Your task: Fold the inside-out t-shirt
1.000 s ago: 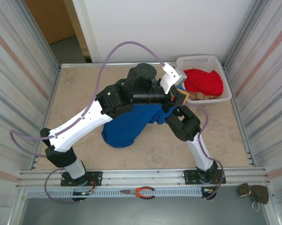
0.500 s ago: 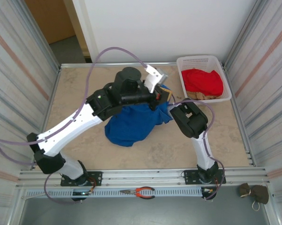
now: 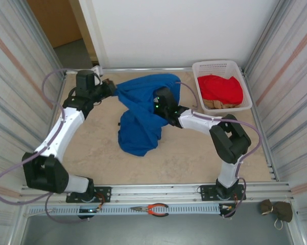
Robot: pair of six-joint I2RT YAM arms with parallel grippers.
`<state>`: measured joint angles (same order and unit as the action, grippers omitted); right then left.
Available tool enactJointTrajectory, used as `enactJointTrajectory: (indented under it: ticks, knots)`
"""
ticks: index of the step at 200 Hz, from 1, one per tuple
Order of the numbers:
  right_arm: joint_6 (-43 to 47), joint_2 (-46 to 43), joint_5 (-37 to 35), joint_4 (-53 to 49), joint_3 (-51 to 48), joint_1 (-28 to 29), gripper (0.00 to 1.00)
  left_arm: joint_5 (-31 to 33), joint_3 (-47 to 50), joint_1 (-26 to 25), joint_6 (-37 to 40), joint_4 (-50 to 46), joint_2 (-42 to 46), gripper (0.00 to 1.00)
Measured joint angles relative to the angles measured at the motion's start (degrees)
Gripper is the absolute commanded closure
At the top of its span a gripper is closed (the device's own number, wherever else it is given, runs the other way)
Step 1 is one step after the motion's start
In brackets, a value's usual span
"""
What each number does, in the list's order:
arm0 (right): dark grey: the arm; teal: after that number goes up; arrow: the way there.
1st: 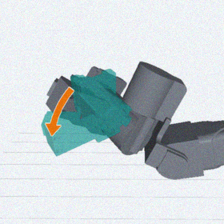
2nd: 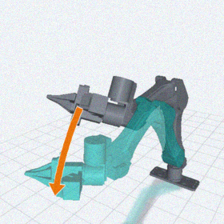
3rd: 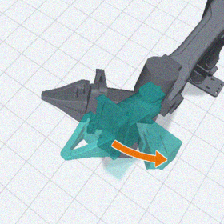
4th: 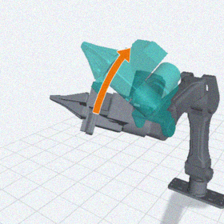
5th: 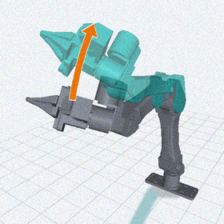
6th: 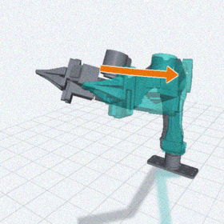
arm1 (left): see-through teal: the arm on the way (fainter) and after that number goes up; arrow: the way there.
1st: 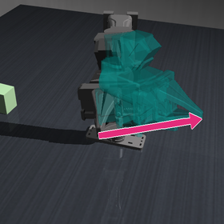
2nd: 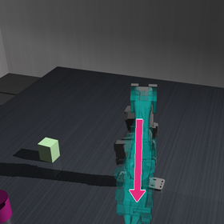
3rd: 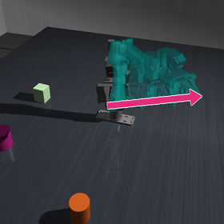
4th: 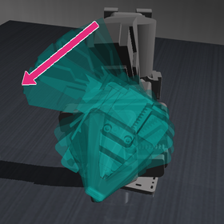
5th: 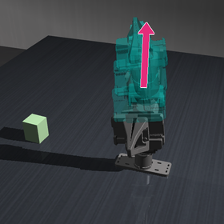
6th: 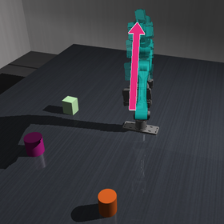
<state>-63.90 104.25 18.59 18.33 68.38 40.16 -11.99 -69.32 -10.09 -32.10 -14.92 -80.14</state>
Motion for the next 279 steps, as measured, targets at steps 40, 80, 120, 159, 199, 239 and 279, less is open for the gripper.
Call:
enactJointTrajectory:
  ticks: [40,80,120,159,199,239,279]
  knots:
    - [0.46,-6.08,0.81,-2.93,-0.04,0.04,1.00,0.76,5.03,4.55,-1.66,-0.20,-8.90,1.00]
    - [1.64,-12.96,0.79,-5.44,0.11,-0.48,1.00,2.08,5.51,5.77,-2.08,-0.15,-14.01,1.00]
    - [1.66,-17.07,0.66,-7.56,2.91,-1.90,1.00,3.10,4.87,6.40,-2.25,-1.14,-19.17,0.84]
    - [2.08,-19.61,-0.22,-8.90,7.10,-3.02,1.00,2.56,2.67,6.75,0.42,-3.28,-21.31,0.28]
    - [2.51,-19.43,-1.88,-9.66,9.84,-5.33,1.00,2.49,9.70,3.80,2.10,-2.73,-5.86,0.11]
    - [2.86,-16.41,-2.32,-11.52,9.84,-5.75,1.00,7.32,14.60,-16.41,1.22,1.86,12.61,0.02]
    - [2.86,-14.78,-2.29,-11.80,9.84,-5.64,1.00,12.68,11.32,-25.16,1.31,6.12,3.91,0.06]
